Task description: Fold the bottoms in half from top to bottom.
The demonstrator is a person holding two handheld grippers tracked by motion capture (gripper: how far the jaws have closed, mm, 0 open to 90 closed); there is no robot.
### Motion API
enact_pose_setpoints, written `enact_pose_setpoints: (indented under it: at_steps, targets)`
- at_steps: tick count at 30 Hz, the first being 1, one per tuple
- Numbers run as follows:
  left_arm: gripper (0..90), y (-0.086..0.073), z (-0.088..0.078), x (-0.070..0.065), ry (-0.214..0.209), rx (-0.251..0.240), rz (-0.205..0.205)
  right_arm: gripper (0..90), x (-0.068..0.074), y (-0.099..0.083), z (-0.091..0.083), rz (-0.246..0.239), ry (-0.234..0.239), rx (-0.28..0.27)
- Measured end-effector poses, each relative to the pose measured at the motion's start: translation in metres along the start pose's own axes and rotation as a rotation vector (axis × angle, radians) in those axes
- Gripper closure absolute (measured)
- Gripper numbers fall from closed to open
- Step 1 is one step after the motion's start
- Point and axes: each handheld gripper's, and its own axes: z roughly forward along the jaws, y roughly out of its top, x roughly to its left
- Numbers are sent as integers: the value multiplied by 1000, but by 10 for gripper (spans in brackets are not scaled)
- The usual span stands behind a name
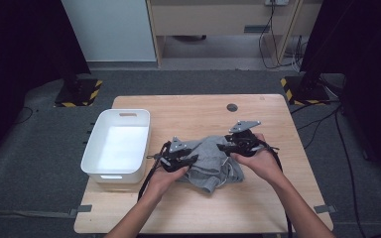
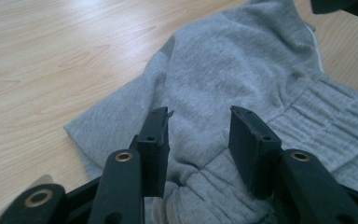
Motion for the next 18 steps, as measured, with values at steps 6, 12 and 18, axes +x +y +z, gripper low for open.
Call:
enact_pose_setpoints:
  at_steps: [6, 12, 18]
  targets:
    - [573, -6, -1, -1, 1, 4, -2, 446, -6, -3, 4, 6, -69, 6]
    - [572, -10, -1, -7, -4, 13, 8, 406, -7, -4, 7, 8, -109, 14]
    - [563, -14, -3, -11, -10, 18, 12, 396, -7, -5, 10, 4, -123, 24]
